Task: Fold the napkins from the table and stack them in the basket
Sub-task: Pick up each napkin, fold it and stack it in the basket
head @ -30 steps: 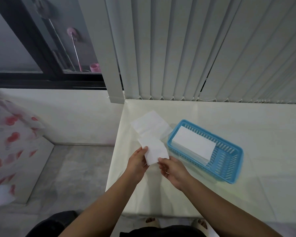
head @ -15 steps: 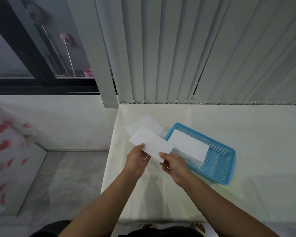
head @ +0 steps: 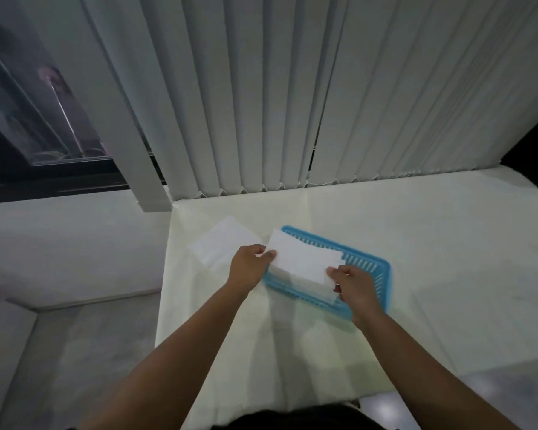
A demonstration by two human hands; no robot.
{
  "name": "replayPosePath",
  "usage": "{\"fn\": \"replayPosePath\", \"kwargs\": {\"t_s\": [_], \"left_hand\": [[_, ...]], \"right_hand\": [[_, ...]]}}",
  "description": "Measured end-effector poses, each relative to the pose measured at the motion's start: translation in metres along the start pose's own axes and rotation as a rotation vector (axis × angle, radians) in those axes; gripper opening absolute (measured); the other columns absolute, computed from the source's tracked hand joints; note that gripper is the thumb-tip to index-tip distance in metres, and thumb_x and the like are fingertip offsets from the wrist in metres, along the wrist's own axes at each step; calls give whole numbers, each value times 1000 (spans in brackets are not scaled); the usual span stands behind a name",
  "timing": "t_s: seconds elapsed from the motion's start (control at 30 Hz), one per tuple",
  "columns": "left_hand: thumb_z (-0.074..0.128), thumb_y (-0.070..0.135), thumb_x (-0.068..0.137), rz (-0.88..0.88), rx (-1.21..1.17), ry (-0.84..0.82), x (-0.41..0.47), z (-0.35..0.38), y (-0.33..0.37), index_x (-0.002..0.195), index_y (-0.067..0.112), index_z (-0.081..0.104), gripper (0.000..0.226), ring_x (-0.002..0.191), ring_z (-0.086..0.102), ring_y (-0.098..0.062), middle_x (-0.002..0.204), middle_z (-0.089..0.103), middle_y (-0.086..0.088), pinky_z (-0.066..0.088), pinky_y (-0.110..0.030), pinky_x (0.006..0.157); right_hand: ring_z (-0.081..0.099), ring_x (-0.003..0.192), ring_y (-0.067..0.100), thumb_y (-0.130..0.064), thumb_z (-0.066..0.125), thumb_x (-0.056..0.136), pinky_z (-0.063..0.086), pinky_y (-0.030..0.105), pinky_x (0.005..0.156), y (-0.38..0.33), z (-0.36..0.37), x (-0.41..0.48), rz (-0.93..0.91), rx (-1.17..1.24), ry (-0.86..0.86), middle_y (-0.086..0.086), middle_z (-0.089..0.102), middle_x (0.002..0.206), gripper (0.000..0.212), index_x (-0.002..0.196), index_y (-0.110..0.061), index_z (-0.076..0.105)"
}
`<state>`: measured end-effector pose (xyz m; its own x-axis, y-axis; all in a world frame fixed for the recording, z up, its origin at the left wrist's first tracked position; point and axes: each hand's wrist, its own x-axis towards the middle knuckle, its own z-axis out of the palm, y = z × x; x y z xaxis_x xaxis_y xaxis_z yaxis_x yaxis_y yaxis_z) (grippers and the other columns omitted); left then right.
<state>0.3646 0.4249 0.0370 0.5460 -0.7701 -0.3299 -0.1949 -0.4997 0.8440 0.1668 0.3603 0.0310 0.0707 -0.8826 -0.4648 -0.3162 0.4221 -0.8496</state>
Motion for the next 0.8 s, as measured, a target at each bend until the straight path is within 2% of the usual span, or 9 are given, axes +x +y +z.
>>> {"fn": "replayPosePath", "kwargs": {"t_s": [0.03,0.1,0.23,0.37,0.5,0.67,0.8], "left_hand": [[60,34,86,-1,38,-14,4,3,-1,81,14,71,23,83,62,-18,86,69,-1,46,-29,75],[55,32,87,-19,109,-1,12,7,-5,94,24,73,20,102,60,-19,105,69,2,46,-28,87],[37,20,93,9,325,39,24,12,-15,107,30,70,37,122,47,-23,128,58,1,34,-28,98],[32,23,97,-5,415,27,30,18,-18,116,32,65,39,130,36,-25,134,51,0,33,-31,102],[32,26,100,11,483,-30,33,19,-15,127,31,58,38,141,21,-25,151,37,0,27,-33,111],[32,27,100,-5,473,3,33,24,-9,128,30,59,38,142,18,-23,152,35,1,27,-31,110],[33,29,99,-39,441,-37,37,26,-13,127,32,59,38,141,19,-25,154,31,-2,28,-34,112]], "right_hand": [[51,62,18,-21,68,86,39,28,55,3,-4,3,-6,-13,20,8,58,71,16,80,-7,62],[49,58,17,-18,68,86,37,29,55,9,-12,9,-2,-32,60,9,57,67,22,72,-2,62],[50,57,12,-15,68,86,37,25,56,17,-18,12,17,-46,93,2,59,64,22,65,-16,63],[51,60,12,-15,67,87,39,24,57,19,-19,15,33,-15,98,0,60,66,19,68,-15,64],[56,68,14,-17,69,86,45,28,67,16,-17,19,31,-9,104,-1,64,78,7,80,-14,65],[58,72,16,-19,71,84,49,36,78,17,-13,26,26,-39,82,0,65,81,10,76,-16,64],[57,70,15,-18,71,83,49,39,81,18,-12,28,30,-68,76,-1,65,78,9,77,-14,65]]}}
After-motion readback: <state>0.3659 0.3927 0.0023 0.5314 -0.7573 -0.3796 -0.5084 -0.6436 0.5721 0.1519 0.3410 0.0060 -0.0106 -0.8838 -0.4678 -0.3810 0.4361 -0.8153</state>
